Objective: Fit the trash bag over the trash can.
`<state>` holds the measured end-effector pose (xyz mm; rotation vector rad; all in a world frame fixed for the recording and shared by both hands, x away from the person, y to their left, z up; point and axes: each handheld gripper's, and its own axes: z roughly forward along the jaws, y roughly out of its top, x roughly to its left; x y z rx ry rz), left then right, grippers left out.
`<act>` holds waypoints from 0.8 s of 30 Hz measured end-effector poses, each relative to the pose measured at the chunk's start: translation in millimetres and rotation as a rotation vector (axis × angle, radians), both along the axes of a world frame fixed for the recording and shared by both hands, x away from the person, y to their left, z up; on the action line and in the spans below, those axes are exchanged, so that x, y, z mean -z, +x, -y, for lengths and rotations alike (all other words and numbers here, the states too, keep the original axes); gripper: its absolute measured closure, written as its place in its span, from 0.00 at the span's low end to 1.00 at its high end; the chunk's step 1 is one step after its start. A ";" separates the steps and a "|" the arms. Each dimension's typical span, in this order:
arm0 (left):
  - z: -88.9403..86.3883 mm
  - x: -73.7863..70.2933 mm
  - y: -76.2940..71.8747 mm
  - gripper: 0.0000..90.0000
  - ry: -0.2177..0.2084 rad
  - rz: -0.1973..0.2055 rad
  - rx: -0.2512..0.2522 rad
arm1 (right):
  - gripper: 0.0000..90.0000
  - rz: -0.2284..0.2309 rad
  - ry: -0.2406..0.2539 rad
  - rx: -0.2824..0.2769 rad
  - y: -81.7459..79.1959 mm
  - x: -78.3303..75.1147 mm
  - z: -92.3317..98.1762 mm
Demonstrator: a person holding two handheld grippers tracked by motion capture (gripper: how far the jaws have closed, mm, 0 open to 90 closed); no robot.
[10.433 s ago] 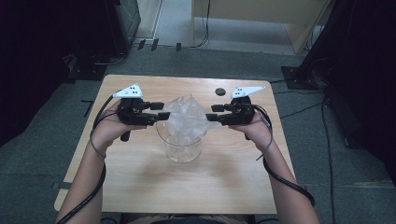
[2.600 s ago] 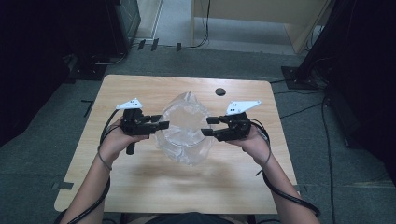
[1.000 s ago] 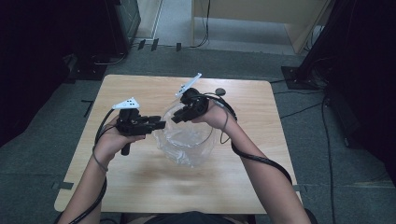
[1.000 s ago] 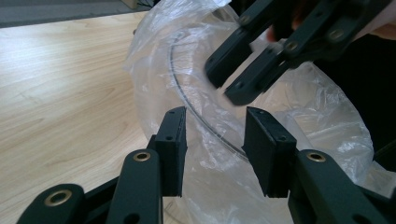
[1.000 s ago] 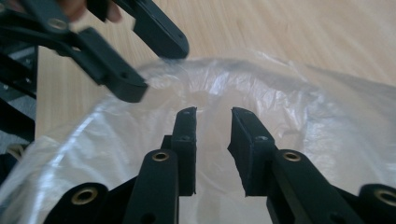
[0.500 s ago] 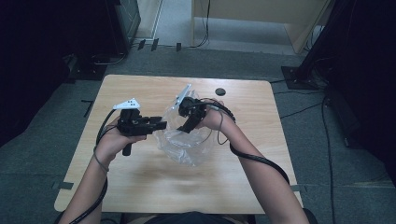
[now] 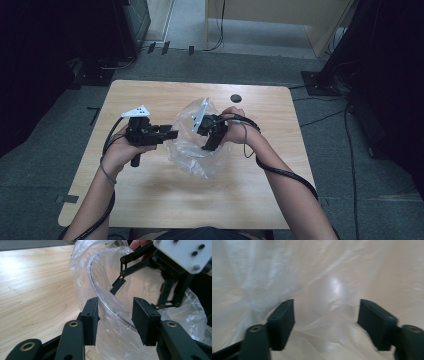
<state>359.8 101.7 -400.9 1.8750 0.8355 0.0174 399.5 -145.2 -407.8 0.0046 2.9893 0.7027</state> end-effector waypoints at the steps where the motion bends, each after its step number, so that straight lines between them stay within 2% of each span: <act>1: 0.0 -0.1 0.0 0.62 0.001 0.001 0.000 | 0.39 0.010 0.014 0.018 0.3 0.0 1.1; 4: 0.1 -0.1 0.0 0.62 0.002 0.002 0.000 | 0.43 0.023 0.072 0.050 0.6 -2.8 2.6; 7: 0.0 -0.3 0.0 0.62 0.005 0.003 0.002 | 0.43 0.029 0.077 0.082 0.6 -8.6 2.5; 8: -0.2 -0.2 0.1 0.62 0.005 0.004 0.002 | 0.45 0.022 0.087 0.137 2.1 -15.8 2.0; 9: -0.1 -0.3 -0.1 0.62 0.005 0.005 0.002 | 0.44 0.038 0.108 0.140 2.1 -19.1 1.6; 10: -0.1 -0.3 -0.1 0.62 0.005 0.005 0.002 | 0.44 0.038 0.108 0.140 2.1 -19.1 1.6; 12: -0.3 -0.3 -0.2 0.62 0.008 0.008 0.004 | 0.38 0.052 0.142 0.121 0.4 -23.7 0.6; 14: 0.0 -0.2 -0.3 0.62 0.004 0.005 0.000 | 0.36 0.069 0.158 0.085 -3.3 -25.7 -1.2; 16: 0.2 0.1 -0.2 0.62 0.003 0.004 0.001 | 0.34 0.028 0.160 0.042 -12.4 -23.2 -5.8; 17: 0.3 0.1 -0.2 0.62 0.003 0.003 0.001 | 0.32 0.023 0.159 0.033 -15.3 -21.5 -7.9; 19: 0.3 0.2 -0.3 0.62 0.004 0.004 0.000 | 0.27 0.005 0.163 0.040 -21.0 -18.1 -12.1; 24: 0.9 0.6 -0.7 0.62 0.003 0.005 0.004 | 0.28 -0.017 0.151 0.004 -24.2 -17.1 -18.1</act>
